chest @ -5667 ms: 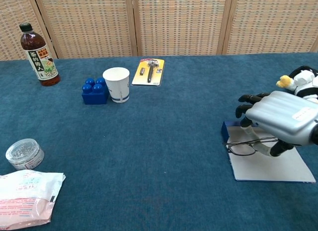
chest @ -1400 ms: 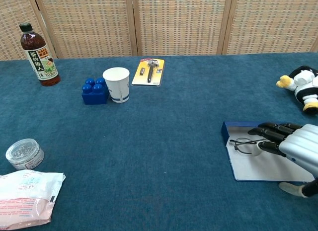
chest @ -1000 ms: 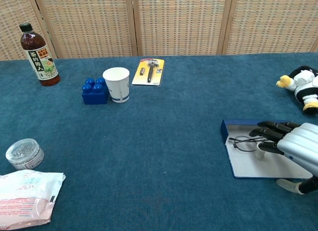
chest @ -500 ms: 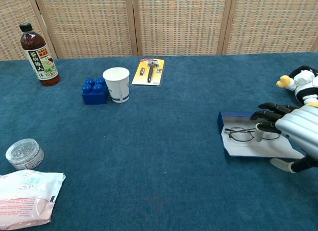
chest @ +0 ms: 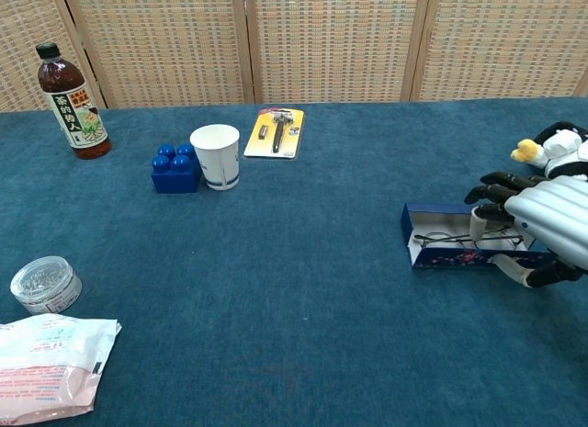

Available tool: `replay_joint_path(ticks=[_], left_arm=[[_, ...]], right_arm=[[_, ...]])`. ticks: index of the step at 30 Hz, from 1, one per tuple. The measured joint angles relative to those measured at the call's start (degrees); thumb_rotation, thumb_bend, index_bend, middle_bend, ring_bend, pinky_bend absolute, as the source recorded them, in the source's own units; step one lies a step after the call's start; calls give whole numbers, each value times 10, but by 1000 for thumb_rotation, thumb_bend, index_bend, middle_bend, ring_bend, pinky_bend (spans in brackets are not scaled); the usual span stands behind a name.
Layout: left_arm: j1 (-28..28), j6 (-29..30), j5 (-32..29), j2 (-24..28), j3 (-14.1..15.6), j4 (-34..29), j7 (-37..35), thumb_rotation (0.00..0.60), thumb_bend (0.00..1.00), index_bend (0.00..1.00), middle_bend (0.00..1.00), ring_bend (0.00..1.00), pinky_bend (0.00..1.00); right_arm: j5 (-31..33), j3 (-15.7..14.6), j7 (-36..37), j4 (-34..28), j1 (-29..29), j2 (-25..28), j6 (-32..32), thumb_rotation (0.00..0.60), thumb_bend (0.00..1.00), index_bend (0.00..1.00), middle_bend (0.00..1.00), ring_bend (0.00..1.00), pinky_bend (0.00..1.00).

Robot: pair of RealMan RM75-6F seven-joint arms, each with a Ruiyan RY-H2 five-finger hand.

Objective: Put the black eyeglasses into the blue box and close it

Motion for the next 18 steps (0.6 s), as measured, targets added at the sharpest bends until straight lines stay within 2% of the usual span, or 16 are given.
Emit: replay_joint_path(ticks=[10, 15, 18], left_arm=[[0, -1, 0, 0, 0, 0, -1, 600, 0, 0, 0, 0, 0], [-1, -2, -1, 1, 0, 1, -2, 600, 0, 0, 0, 0, 0], [-1, -2, -1, 1, 0, 1, -3, 600, 0, 0, 0, 0, 0]], right_arm=[[8, -13, -15, 8, 3, -6, -21, 600, 525, 442, 187, 81, 195], [8, -12, -13, 15, 5, -11, -19, 600, 605, 553, 192, 81, 195], [6, -14, -8, 18, 5, -12, -17, 600, 620, 605, 198, 87, 195]])
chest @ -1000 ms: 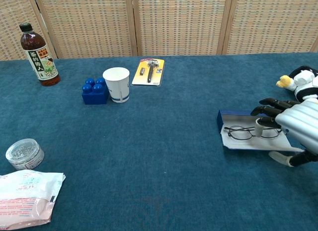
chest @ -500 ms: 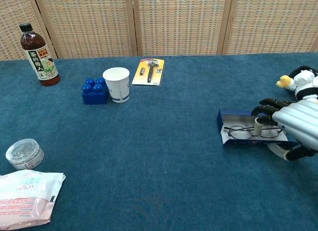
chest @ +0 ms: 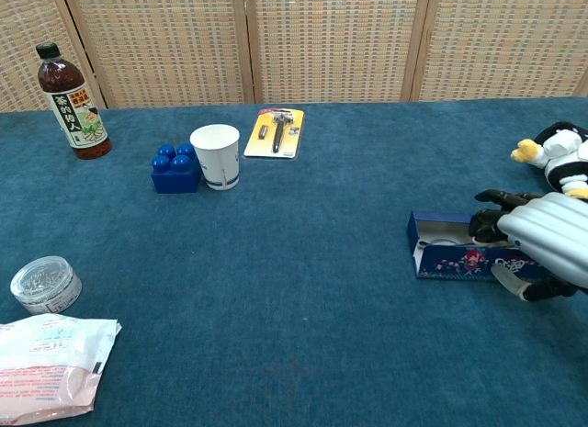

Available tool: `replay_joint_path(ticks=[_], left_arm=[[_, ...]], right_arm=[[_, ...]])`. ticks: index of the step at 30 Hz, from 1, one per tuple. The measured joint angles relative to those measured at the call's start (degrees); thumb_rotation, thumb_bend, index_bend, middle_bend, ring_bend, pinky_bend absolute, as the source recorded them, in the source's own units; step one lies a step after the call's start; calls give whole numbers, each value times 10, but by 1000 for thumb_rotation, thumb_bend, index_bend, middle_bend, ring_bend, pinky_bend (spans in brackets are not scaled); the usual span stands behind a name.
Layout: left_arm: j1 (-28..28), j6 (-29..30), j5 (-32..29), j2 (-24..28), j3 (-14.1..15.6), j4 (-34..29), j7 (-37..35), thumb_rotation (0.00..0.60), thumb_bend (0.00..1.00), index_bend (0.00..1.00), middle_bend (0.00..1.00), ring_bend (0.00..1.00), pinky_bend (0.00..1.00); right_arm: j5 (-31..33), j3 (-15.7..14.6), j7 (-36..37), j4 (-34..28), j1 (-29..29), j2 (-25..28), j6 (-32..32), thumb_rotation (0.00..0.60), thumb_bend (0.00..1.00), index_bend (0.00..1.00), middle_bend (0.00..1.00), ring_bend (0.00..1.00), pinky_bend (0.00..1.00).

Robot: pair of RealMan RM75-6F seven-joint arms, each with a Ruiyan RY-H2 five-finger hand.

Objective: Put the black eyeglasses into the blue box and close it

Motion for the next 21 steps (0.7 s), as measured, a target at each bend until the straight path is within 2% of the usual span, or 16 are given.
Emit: replay_joint_path(ticks=[6, 21], left_arm=[[0, 1, 1, 0, 0, 0, 1, 600, 0, 0, 0, 0, 0], [2, 4, 6, 0, 2, -2, 1, 600, 0, 0, 0, 0, 0]], right_arm=[[-12, -7, 16, 7, -2, -1, 14, 600, 620, 681, 212, 97, 195], [-51, -25, 40, -22, -18, 36, 68, 600, 620, 699, 213, 98, 195]])
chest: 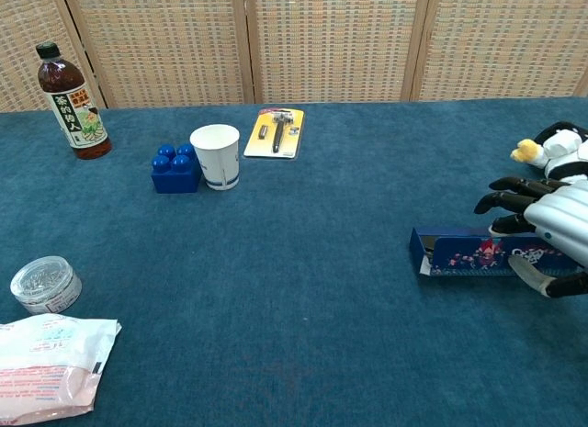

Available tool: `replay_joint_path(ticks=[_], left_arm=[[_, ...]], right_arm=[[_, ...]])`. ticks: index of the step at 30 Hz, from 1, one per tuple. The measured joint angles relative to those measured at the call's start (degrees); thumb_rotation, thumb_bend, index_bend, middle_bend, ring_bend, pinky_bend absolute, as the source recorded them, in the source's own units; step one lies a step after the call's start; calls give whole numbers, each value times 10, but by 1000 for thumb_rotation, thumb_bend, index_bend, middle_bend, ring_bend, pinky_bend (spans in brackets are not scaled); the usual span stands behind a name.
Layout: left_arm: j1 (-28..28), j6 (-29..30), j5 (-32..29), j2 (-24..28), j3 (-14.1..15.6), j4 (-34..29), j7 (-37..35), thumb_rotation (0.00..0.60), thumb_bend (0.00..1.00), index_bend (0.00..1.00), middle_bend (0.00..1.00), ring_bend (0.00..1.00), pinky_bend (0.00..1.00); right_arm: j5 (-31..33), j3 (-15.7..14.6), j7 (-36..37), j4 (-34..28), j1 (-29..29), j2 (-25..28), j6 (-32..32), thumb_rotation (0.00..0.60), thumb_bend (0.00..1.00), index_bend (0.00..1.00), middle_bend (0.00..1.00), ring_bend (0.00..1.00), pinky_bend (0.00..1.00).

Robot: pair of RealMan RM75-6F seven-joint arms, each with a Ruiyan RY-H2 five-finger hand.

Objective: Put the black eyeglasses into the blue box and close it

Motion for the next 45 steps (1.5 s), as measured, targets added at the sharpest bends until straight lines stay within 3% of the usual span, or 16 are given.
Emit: replay_joint_path(ticks=[17, 30, 40, 43, 45], left_arm=[[0, -2, 0, -1, 1, -1, 6, 600, 0, 0, 0, 0, 0], [-2, -6, -5, -3, 0, -2, 9, 600, 0, 0, 0, 0, 0], [-3, -8, -6, -1, 0, 0, 5, 600, 0, 0, 0, 0, 0], [-3, -8, -6, -2, 0, -1, 6, 600, 0, 0, 0, 0, 0], [-3, -8, -6, -2, 0, -1, 7, 600, 0, 0, 0, 0, 0]], right_arm=[[-53, -42, 12, -22, -16, 56, 26, 600, 620, 699, 200, 98, 195], [-27, -18, -29, -35, 10, 59, -38, 600, 620, 699, 183, 98, 195], [-19, -11, -35, -36, 13, 53, -43, 600, 608, 699, 180, 98, 195], [-17, -9, -30, -32, 13, 48, -41, 600, 600, 649, 175, 98, 195], [-13, -6, -25, -29, 12, 44, -40, 600, 583, 558, 164, 98, 195]])
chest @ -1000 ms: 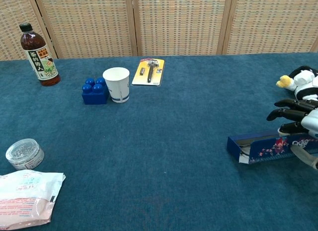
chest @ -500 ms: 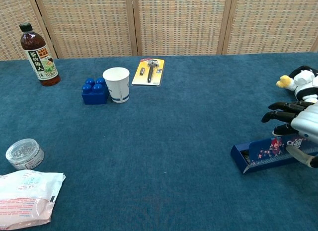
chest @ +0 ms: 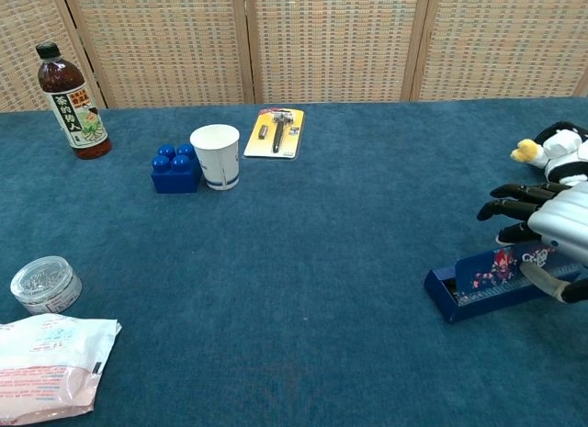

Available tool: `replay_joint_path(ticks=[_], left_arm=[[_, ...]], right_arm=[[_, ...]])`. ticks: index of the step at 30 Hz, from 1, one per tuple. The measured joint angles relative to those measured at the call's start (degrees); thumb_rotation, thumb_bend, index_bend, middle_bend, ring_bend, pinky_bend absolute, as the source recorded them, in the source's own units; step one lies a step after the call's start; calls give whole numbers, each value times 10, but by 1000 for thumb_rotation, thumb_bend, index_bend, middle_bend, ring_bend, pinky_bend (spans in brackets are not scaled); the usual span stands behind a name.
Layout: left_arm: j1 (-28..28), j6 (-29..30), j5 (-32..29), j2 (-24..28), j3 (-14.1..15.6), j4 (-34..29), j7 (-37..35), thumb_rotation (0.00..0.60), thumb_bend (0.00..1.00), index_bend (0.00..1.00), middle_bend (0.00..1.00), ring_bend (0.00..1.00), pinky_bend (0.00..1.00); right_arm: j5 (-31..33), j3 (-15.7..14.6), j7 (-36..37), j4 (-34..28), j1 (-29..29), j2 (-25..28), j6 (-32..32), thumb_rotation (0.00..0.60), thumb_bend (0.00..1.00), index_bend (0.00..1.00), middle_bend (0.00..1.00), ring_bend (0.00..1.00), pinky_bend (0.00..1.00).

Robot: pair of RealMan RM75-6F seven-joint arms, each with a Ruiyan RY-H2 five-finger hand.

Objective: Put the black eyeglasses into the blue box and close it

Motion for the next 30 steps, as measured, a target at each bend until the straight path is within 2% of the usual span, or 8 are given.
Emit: replay_joint_path(ticks=[3, 9, 22, 25, 28, 30], left_arm=[[0, -1, 0, 0, 0, 0, 2, 600, 0, 0, 0, 0, 0], [0, -1, -2, -1, 0, -1, 3, 600, 0, 0, 0, 0, 0], [0, 0, 0, 1, 1, 0, -1, 600, 0, 0, 0, 0, 0], [0, -1, -1, 1, 0, 1, -2, 600, 0, 0, 0, 0, 0], [-1, -3, -2, 1, 0, 2, -3, 600, 0, 0, 0, 0, 0], [-2, -4, -2, 1, 0, 2, -2, 600, 0, 0, 0, 0, 0]], right_arm=[[4, 3, 8, 6, -1, -6, 1, 600, 569, 436, 154, 98, 195], [7, 10, 20, 15, -1, -17, 9, 600, 558, 348, 144, 98, 195], [12, 21, 9, 33, 5, -43, 13, 600, 517, 333, 124, 98, 195], [9, 25, 12, 31, 6, -43, 23, 600, 514, 300, 107, 92, 195], [7, 28, 20, 13, 7, -33, 33, 600, 417, 195, 48, 37, 191], [7, 28, 26, -7, 9, -19, 30, 600, 244, 99, 10, 5, 153]])
